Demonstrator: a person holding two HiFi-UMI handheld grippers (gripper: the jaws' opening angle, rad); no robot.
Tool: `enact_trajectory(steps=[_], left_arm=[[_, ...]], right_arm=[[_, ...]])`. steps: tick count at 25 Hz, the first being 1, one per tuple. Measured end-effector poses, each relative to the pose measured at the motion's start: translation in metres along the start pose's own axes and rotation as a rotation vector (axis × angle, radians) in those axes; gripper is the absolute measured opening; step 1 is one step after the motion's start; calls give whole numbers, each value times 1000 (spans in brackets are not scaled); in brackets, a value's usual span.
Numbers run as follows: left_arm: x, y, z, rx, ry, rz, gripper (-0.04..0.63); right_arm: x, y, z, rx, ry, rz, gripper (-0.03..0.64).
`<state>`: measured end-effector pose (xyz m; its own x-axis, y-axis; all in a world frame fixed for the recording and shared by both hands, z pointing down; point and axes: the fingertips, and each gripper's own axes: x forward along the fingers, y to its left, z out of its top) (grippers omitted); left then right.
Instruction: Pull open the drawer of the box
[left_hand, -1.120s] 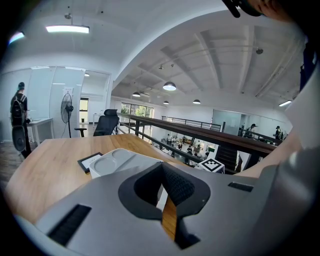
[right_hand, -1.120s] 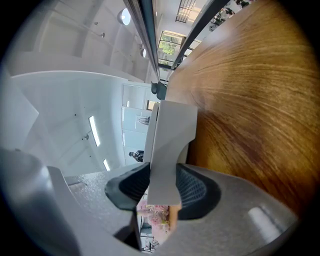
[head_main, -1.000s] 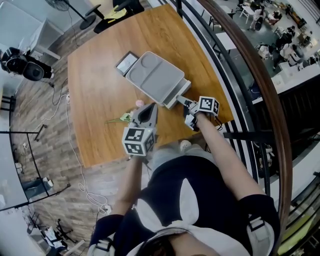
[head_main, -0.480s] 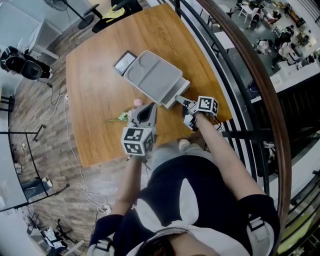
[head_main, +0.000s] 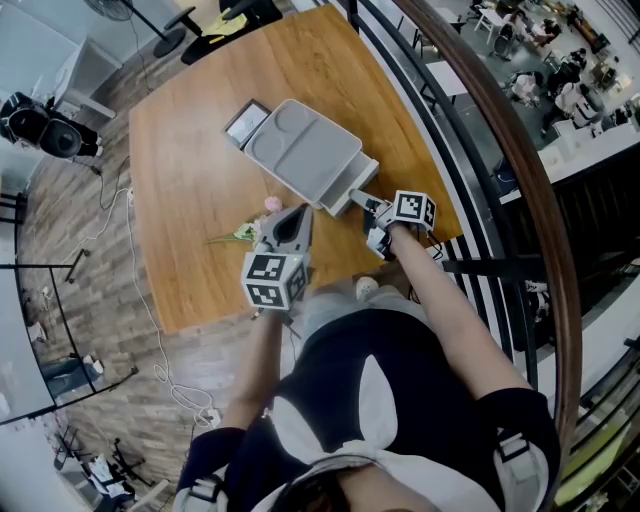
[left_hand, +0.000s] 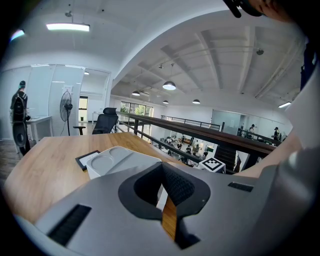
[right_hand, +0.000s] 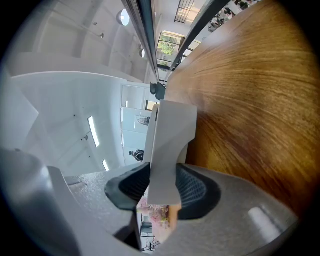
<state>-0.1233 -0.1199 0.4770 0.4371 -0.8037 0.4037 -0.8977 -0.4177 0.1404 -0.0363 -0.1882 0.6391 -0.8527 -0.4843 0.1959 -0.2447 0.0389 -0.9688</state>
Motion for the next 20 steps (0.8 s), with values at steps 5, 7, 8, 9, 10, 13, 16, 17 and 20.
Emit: enact_trajectory(steps=[5,7,8,9,10,13,16,17,20], left_arm=[[4,0,-2,0,8,-4,17],[3,-1,-2,-1,7,-5,17],[3,-1,-2,-1,6,-5,17],[2,-1,-2,0,6,-5,17],[2,-1,-1,0,4,-4,17],[2,0,0,-1,-1,-3,17],[3,1,-1,-2,-5,-4,17],[3,0,-2,-3,-4,-5,17],[3,-1,-3,-4,-2,-9,17]], right_arm=[[-2,-3,0,4,0,1,158],[-3,-3,0,4,-2,2,158],[-3,-2,0,4,-3,3,158],[-4,-2,-1,4,-2,4,158],[-4,-2,-1,4,-2,4,158],[-4,-2,0,5,0,2,158],[-5,-4,0,6,-1,1,158],[-5,-4,0,7,-2,1,158],[-6,-4,-1,8,-3,1,158]])
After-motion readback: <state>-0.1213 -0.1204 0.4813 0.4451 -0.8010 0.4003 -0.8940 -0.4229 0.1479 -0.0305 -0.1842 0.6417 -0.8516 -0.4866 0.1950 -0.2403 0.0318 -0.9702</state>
